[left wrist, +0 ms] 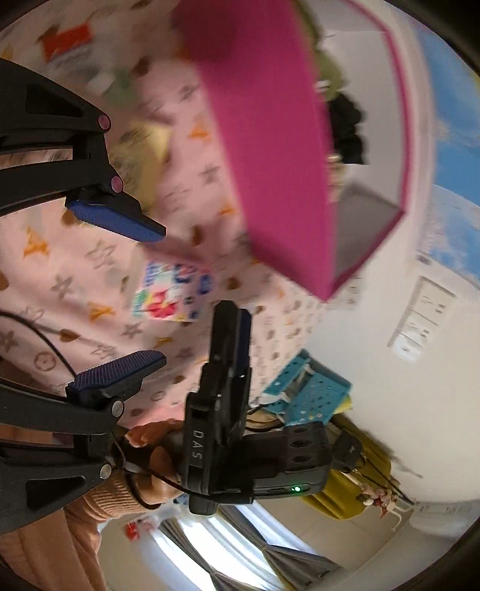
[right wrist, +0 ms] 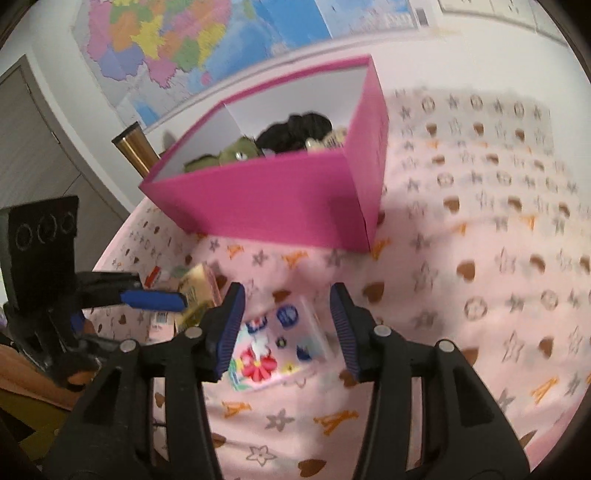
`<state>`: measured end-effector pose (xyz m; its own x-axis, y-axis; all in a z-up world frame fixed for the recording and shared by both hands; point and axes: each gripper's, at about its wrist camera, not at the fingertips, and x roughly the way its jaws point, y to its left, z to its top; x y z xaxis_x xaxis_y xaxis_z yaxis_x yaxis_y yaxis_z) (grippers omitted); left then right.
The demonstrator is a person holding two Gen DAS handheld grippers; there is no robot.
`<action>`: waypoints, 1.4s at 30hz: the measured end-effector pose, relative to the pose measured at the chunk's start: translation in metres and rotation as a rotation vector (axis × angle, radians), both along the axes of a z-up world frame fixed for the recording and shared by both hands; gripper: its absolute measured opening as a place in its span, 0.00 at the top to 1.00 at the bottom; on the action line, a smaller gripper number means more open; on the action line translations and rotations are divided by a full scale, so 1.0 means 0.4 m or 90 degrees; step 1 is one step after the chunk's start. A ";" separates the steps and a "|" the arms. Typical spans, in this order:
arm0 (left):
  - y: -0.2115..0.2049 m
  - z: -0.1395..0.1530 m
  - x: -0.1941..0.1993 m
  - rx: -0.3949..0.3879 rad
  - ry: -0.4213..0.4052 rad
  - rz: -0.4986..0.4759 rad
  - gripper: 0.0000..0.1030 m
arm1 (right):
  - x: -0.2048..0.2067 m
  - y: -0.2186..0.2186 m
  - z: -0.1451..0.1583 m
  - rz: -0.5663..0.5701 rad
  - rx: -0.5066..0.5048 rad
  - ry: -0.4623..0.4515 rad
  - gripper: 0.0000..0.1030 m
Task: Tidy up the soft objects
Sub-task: 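Grasp the pink floral tissue pack with the right gripper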
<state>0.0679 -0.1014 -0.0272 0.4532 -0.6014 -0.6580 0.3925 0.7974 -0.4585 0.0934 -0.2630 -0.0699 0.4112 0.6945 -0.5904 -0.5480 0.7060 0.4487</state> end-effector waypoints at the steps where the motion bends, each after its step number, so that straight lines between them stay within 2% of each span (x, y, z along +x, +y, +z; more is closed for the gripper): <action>1: -0.007 -0.015 0.001 -0.003 0.014 -0.003 0.41 | -0.002 -0.002 -0.009 -0.002 -0.001 0.005 0.52; 6: -0.036 -0.062 -0.007 -0.009 0.060 -0.015 0.46 | -0.009 -0.009 -0.042 -0.002 0.000 0.028 0.52; 9: -0.055 -0.083 -0.005 -0.011 0.084 -0.023 0.55 | -0.011 -0.007 -0.058 0.000 0.001 0.039 0.52; 11: -0.057 -0.092 0.004 -0.015 0.093 -0.021 0.70 | -0.017 -0.006 -0.066 0.004 0.005 0.046 0.52; 13: -0.061 -0.098 0.012 -0.009 0.096 -0.014 0.74 | -0.024 -0.005 -0.074 0.008 0.010 0.052 0.52; 21: -0.032 -0.111 0.047 0.002 0.108 0.018 0.75 | -0.056 -0.003 -0.085 0.027 0.025 0.074 0.52; 31: -0.012 -0.104 0.065 0.012 0.095 0.040 0.74 | -0.039 -0.014 -0.089 -0.002 0.052 0.073 0.53; 33: -0.012 -0.105 0.068 0.009 0.098 0.040 0.74 | -0.040 -0.007 -0.091 0.004 0.050 0.073 0.62; 42: -0.012 -0.066 0.062 -0.001 0.073 0.029 0.74 | -0.054 -0.014 -0.056 -0.006 0.048 0.048 0.63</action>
<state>0.0925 -0.1061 -0.0537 0.4021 -0.5830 -0.7059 0.3000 0.8124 -0.5000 0.0716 -0.2686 -0.0923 0.3744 0.7345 -0.5659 -0.5041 0.6735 0.5406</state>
